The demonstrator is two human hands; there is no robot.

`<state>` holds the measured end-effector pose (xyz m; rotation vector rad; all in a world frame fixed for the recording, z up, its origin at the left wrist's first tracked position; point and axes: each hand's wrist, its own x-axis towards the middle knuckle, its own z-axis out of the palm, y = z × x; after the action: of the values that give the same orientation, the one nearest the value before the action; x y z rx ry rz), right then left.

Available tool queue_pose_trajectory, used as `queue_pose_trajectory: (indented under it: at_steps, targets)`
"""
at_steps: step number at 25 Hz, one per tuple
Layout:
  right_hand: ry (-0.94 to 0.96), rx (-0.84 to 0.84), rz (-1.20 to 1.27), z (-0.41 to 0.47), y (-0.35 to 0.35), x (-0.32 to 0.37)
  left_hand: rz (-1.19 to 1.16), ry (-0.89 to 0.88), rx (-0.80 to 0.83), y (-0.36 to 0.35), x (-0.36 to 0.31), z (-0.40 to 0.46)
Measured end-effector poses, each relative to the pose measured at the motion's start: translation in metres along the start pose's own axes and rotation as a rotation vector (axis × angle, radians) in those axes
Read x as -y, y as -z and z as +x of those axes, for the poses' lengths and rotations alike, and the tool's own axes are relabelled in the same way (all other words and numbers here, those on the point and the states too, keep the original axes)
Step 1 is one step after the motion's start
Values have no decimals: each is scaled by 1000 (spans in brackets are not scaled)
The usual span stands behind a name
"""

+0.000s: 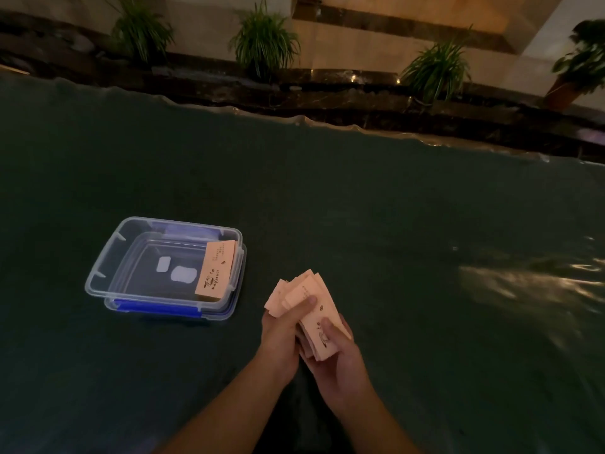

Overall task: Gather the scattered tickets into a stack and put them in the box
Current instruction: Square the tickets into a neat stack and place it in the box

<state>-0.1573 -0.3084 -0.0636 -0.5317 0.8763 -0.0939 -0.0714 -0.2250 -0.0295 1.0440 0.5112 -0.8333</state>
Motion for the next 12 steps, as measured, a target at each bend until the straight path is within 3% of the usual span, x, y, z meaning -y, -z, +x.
queue_pose_trajectory:
  at_steps: [3,7,9,12]
  targets:
    - [-7,56,-237,-9,10,2,104,67,109,12,-9,1]
    - [-4,158,-701,-13,12,24,463,76,327,31,-30,4]
    - [39,200,-917,-8,5,33,671,36,379,32,-37,1]
    - [129,183,-1025,-1,-10,39,880,-106,412,26,-45,-5]
